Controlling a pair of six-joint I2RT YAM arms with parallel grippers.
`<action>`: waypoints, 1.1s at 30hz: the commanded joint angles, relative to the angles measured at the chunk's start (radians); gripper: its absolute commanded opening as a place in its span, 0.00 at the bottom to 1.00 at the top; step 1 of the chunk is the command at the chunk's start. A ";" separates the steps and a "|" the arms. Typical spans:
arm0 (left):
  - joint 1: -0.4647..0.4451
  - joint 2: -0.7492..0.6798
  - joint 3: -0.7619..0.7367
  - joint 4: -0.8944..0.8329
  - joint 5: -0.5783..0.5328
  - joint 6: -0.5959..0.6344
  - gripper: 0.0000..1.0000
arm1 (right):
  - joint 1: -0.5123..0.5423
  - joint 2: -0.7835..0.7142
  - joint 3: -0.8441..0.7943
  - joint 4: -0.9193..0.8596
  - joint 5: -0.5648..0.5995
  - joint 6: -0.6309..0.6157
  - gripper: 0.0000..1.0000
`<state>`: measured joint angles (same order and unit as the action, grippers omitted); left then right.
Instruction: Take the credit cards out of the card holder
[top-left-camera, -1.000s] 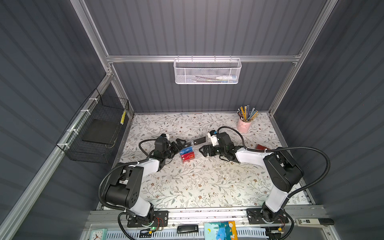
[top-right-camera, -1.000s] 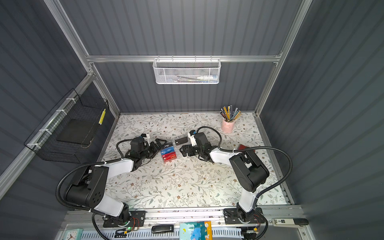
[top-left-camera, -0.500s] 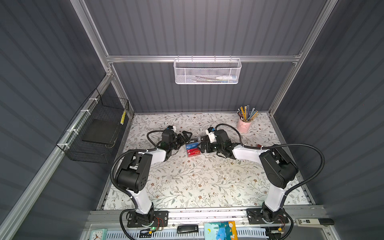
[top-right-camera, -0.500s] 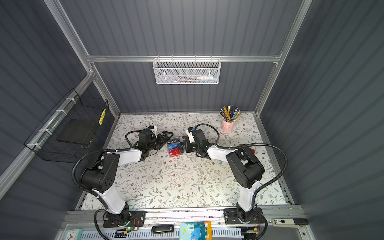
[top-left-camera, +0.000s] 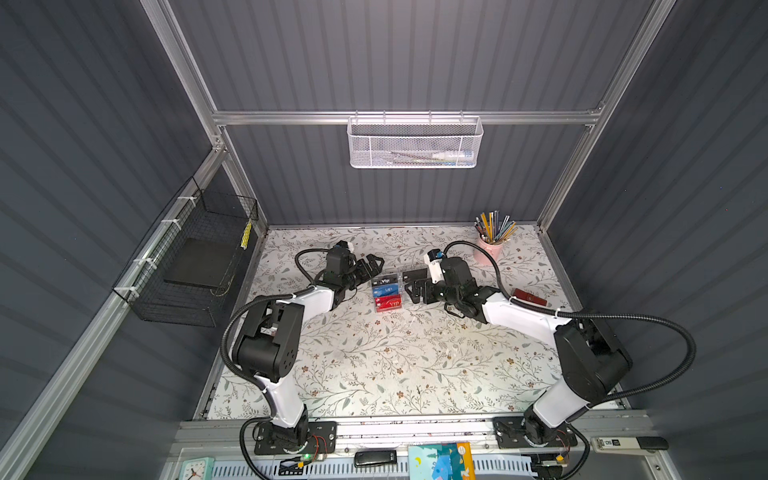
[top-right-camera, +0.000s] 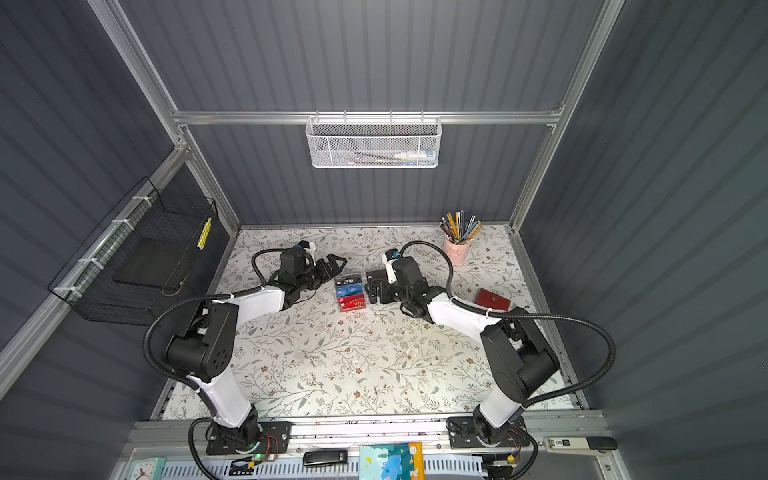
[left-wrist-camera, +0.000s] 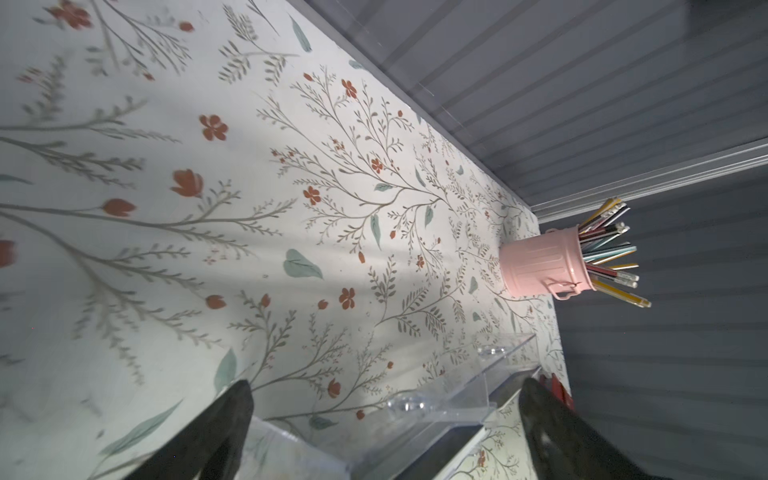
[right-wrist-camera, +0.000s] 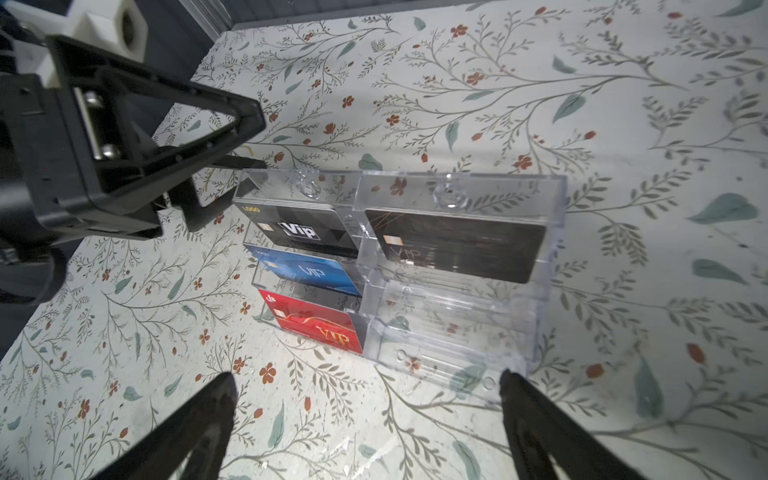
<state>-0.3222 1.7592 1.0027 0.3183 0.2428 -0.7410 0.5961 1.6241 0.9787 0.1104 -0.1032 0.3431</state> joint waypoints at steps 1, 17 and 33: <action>-0.008 -0.110 -0.042 -0.107 -0.127 0.116 1.00 | -0.028 0.031 -0.031 -0.062 0.042 -0.015 0.99; -0.035 -0.056 -0.116 -0.001 0.079 0.005 1.00 | -0.056 0.205 0.002 0.037 -0.028 0.048 0.99; -0.058 0.114 0.060 0.026 0.149 0.014 1.00 | -0.056 0.213 0.012 0.087 -0.064 0.112 0.99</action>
<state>-0.3702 1.8618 1.0290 0.3367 0.3679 -0.7338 0.5381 1.8244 0.9630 0.1791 -0.1501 0.4377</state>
